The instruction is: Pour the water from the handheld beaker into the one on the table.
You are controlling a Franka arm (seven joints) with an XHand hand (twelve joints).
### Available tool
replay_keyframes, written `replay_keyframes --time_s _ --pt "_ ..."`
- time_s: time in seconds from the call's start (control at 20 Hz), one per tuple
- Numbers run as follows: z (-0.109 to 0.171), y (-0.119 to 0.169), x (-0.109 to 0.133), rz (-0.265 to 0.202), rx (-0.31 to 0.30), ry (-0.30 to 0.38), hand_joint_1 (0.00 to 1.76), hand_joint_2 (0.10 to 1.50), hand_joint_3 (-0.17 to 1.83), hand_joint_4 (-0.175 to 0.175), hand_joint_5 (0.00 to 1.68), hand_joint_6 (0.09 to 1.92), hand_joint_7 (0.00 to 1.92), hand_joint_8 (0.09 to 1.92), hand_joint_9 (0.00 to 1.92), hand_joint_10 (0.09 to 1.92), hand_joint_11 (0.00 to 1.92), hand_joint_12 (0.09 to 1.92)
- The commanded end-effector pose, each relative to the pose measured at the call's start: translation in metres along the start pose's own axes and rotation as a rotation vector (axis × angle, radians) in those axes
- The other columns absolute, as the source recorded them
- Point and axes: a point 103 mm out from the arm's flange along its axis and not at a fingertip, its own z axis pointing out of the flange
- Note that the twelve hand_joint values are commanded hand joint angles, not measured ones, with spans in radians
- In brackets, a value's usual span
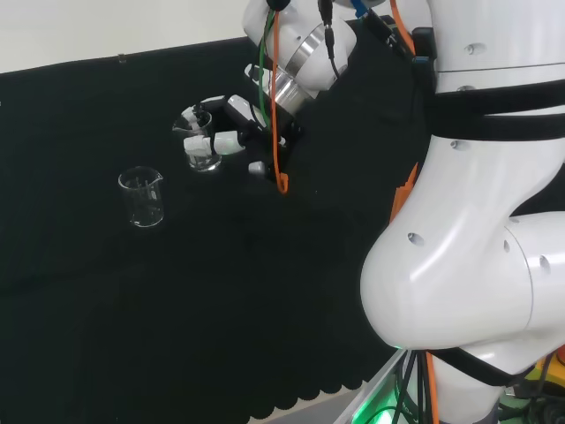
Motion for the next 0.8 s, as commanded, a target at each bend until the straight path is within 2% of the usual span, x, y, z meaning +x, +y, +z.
replay_keyframes --time_s 0.05,0.55,0.8 --pt "-0.007 -0.01 0.006 -0.001 0.03 -0.041 1.29 1.04 -0.17 0.029 1.28 0.52 1.57 0.09 1.4 0.16 1.07 0.91" --pt "-0.014 -0.019 0.025 -0.034 0.088 -0.163 1.29 1.04 -0.17 0.028 1.28 0.52 1.57 0.09 1.4 0.16 1.08 0.91" --pt "-0.013 -0.022 0.033 -0.025 0.12 -0.203 1.29 1.04 -0.17 0.028 1.28 0.52 1.57 0.09 1.4 0.16 1.08 0.9"
